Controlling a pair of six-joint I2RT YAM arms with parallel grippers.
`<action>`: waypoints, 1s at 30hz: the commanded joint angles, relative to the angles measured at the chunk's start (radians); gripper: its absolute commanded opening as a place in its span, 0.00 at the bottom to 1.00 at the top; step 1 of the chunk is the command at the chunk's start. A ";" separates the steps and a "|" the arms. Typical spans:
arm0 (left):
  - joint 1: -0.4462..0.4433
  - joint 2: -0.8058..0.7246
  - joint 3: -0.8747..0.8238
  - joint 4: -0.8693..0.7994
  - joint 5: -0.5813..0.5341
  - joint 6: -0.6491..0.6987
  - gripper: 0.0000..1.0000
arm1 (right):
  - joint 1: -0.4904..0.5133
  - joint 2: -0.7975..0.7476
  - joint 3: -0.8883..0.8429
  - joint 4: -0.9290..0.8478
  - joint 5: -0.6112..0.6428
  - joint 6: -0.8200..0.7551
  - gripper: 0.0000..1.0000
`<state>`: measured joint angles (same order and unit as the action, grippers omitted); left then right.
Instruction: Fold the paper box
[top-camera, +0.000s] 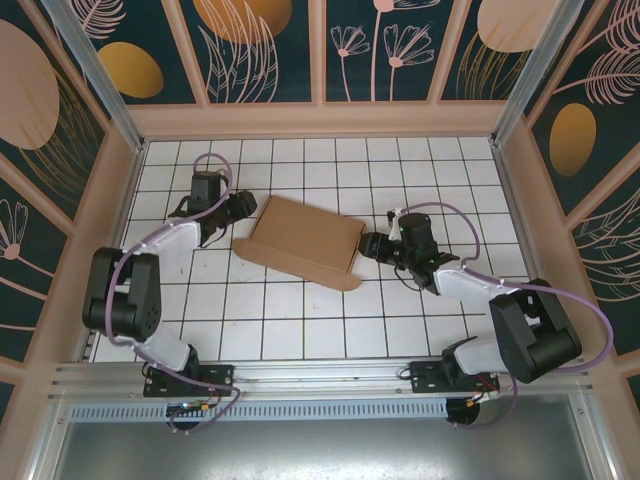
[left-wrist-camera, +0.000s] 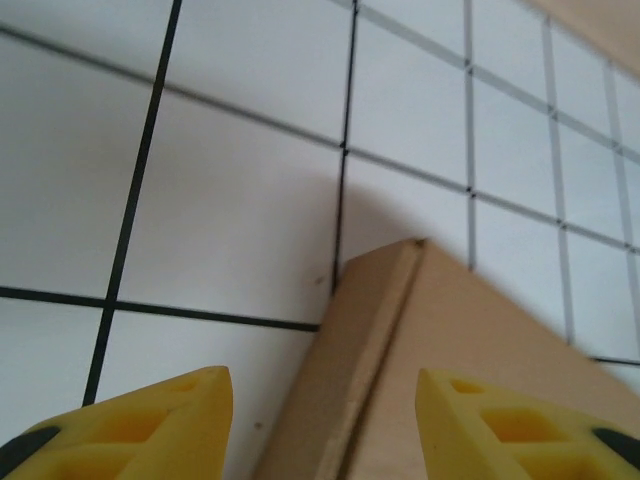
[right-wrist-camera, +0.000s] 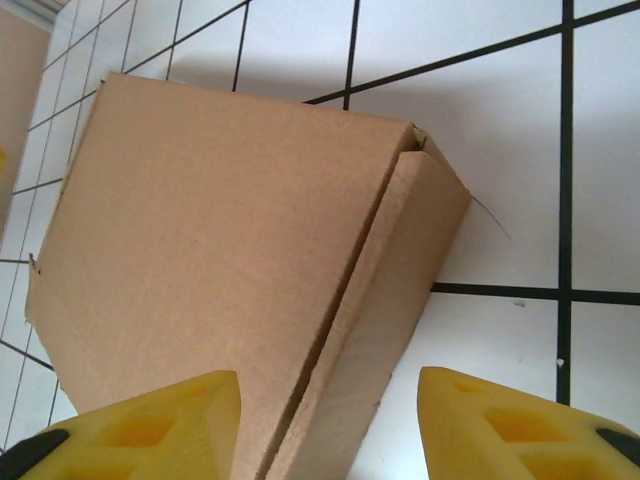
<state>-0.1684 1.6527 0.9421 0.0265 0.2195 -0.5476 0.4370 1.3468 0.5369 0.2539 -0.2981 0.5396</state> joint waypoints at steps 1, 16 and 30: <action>0.002 0.069 0.057 -0.040 0.141 0.065 0.51 | -0.019 -0.014 -0.024 0.062 -0.043 0.032 0.56; 0.016 0.272 0.139 -0.086 0.200 0.126 0.34 | -0.060 0.056 -0.098 0.202 -0.175 0.124 0.68; 0.060 0.355 0.175 -0.152 0.251 0.149 0.24 | -0.122 0.267 -0.151 0.607 -0.370 0.418 0.95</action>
<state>-0.1272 1.9354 1.1404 -0.0036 0.5449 -0.4286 0.3050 1.5543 0.3965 0.7101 -0.5777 0.8482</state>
